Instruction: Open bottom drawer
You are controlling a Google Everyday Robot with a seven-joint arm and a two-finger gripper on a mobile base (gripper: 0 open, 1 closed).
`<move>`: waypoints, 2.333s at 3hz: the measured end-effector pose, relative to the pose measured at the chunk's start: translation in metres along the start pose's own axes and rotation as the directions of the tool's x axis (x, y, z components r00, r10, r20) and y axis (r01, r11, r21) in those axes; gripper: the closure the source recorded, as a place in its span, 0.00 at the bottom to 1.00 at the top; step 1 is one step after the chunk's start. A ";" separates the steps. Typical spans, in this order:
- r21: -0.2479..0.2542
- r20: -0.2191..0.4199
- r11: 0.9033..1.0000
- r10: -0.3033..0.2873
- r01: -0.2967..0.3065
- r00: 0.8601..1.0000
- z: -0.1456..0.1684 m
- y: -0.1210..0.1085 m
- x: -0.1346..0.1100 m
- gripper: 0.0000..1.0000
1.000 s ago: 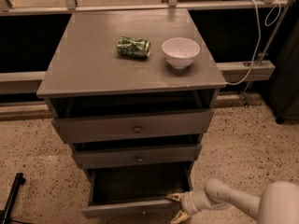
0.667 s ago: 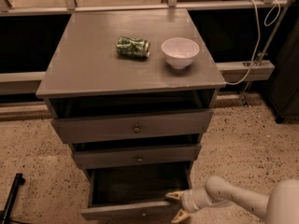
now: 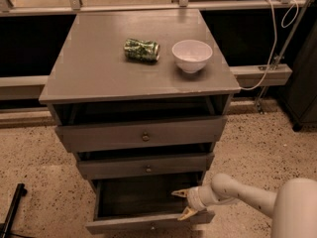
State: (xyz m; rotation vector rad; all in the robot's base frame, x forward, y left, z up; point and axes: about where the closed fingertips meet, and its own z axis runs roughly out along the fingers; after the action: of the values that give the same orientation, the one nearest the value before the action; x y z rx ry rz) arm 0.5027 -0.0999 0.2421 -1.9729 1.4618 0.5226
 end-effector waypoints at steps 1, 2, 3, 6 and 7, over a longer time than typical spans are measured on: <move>0.023 -0.015 0.999 0.023 -0.023 1.000 0.014 -0.036 0.014 0.42; 0.057 -0.034 0.994 0.091 -0.089 0.995 0.036 -0.064 0.045 0.65; 0.081 -0.053 0.986 0.152 -0.147 0.987 0.056 -0.068 0.072 0.87; -0.061 -0.034 0.986 0.152 -0.154 0.988 0.099 -0.010 0.096 0.90; -0.104 0.005 0.988 0.115 -0.114 0.993 0.094 0.015 0.077 0.89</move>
Offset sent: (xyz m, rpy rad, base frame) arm 0.1263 0.0002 -0.0775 -0.0241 0.0375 -0.2131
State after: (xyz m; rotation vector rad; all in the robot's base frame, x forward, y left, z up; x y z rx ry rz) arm 0.5168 -0.0926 0.1211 -1.9700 1.5765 0.6704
